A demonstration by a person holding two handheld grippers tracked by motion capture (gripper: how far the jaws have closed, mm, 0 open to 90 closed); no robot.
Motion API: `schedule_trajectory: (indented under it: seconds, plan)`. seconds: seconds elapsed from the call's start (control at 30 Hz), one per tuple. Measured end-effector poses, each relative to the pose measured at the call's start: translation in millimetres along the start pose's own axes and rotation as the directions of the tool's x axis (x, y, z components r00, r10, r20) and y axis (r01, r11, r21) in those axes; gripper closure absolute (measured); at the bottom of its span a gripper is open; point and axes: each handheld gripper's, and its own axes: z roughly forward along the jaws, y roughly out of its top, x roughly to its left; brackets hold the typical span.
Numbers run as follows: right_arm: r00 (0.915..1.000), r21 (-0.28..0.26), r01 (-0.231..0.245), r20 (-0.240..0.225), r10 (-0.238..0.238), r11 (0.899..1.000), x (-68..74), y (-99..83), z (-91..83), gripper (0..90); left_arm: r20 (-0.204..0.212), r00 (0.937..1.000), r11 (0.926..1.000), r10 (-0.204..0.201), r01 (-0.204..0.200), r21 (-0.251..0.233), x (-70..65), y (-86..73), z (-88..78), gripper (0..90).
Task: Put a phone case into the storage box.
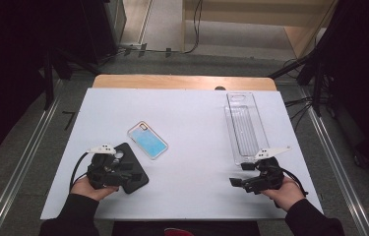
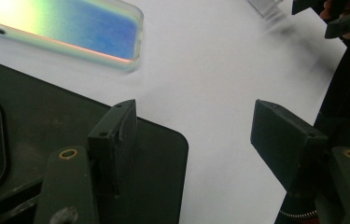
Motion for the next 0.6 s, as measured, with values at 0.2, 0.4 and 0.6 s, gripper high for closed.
schedule_trajectory:
  seconds: [0.2, 0.4, 0.6]
  plan:
    - [1.0000, 0.002, -0.002, 0.001, 0.002, 1.000, 0.0, 0.1, 0.0, 15.5, -0.011, 0.9999, 1.0000, -0.001, 0.001, -0.004, -0.5, 3.5, -0.1, 31.9]
    - [1.0000, 0.002, -0.002, 0.002, 0.002, 1.000, 0.0, 0.1, -0.1, 15.5, -0.020, 0.9998, 1.0000, 0.005, -0.005, -0.008, -0.5, 5.6, 0.1, 31.9]
    - [1.0000, -0.003, 0.002, -0.002, -0.002, 1.000, 0.3, 0.8, 0.2, 15.5, -0.027, 0.9996, 0.9998, 0.006, -0.007, -0.017, 1.3, 7.7, -1.4, 31.9]
